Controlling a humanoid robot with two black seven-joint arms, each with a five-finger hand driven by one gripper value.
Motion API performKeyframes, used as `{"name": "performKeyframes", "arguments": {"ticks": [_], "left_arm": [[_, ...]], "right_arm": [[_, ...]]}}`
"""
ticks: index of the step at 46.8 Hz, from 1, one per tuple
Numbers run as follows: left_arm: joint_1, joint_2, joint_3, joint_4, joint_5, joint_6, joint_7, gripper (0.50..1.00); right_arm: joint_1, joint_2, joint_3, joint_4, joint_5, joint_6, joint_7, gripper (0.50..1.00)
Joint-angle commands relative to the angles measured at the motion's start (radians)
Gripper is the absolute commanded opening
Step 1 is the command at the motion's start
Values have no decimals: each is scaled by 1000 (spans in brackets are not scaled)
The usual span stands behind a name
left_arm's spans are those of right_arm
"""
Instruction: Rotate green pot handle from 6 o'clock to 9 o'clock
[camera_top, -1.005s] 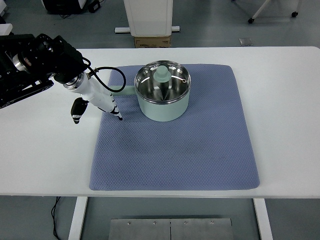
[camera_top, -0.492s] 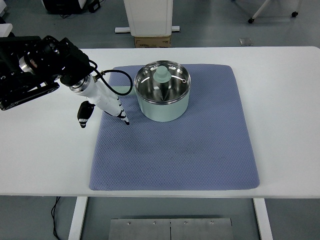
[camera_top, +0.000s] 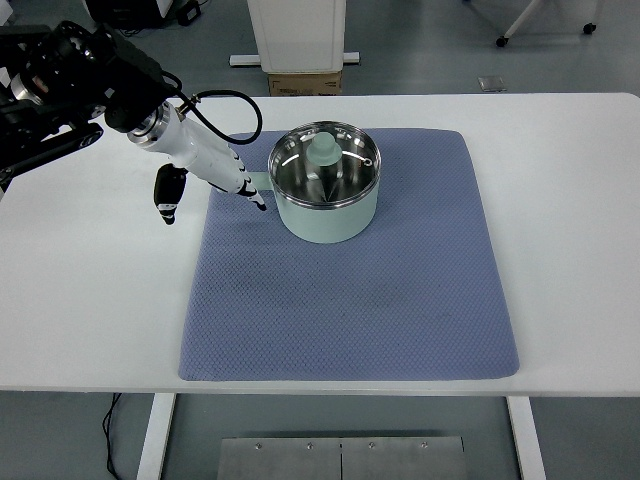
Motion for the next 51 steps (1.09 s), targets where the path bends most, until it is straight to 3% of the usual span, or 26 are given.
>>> {"name": "performKeyframes", "arguments": {"ticks": [1,22,37,44,51], "left_arm": [[-5,5,-8,3,-71,2,0,1000],[-33,119,-69,56,-693,11,0,1000],[61,125,-70,228,-1081,15,0,1000],[94,123,-70,253,-1275,20,0,1000],[156,123,-74,260,-1505,143,0,1000]], "right_arm": [[0,0,1,0,0,0,0,1000],[0,0,1,0,0,0,0,1000],[0,0,-2,0,0,0,0,1000],[0,0,-2,0,0,0,0,1000],[0,0,-2,0,0,0,0,1000]]}}
